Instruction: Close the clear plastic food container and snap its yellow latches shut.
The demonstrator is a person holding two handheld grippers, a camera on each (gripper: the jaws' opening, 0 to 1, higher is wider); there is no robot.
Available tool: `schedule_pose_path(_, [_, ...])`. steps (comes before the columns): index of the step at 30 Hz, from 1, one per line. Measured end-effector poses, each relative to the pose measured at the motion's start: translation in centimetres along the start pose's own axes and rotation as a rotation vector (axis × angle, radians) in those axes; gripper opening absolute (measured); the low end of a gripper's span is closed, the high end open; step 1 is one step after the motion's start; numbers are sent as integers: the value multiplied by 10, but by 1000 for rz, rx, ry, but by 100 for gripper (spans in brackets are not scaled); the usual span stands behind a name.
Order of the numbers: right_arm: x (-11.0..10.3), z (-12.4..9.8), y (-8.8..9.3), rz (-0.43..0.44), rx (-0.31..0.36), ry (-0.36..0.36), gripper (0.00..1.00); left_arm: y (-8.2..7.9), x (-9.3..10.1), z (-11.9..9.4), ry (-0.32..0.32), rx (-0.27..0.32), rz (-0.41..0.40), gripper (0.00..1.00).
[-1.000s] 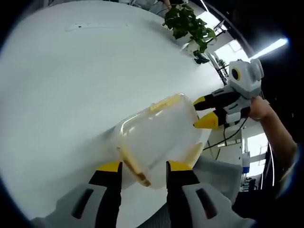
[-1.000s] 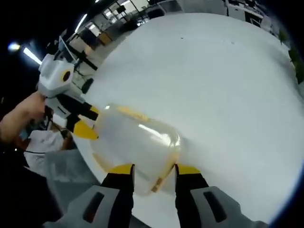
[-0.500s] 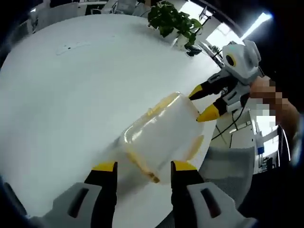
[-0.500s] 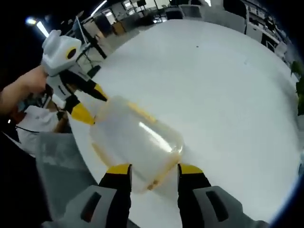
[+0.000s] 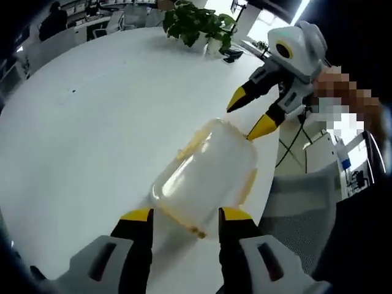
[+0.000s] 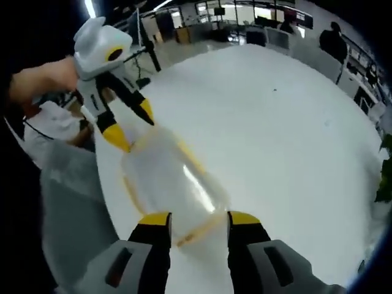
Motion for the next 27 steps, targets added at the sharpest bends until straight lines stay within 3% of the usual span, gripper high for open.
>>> schedule_pose_path(8, [-7,-1,-17,-90,7,-38,35,-10,5,-2,23,24,120,40])
schedule_pose_path(16, [-13,6,-21,-170,-22,-63,37,-14,13,1,44,18,227,40])
schedule_pose_path(27, [-18,11,-25,-204,-30,-91,35,-18,18,4,66,19,267,36])
Point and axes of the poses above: the point that each gripper's makers call its tool centre point, and the gripper's own axes: z roughly forward along the fingers, x roughly to its right, y roughly out of its underside, the point moved 3 cm from there along -z, roughly backward along the fingers, and after that the axes turned 5 degrees about -y, right-handed, at the moved point
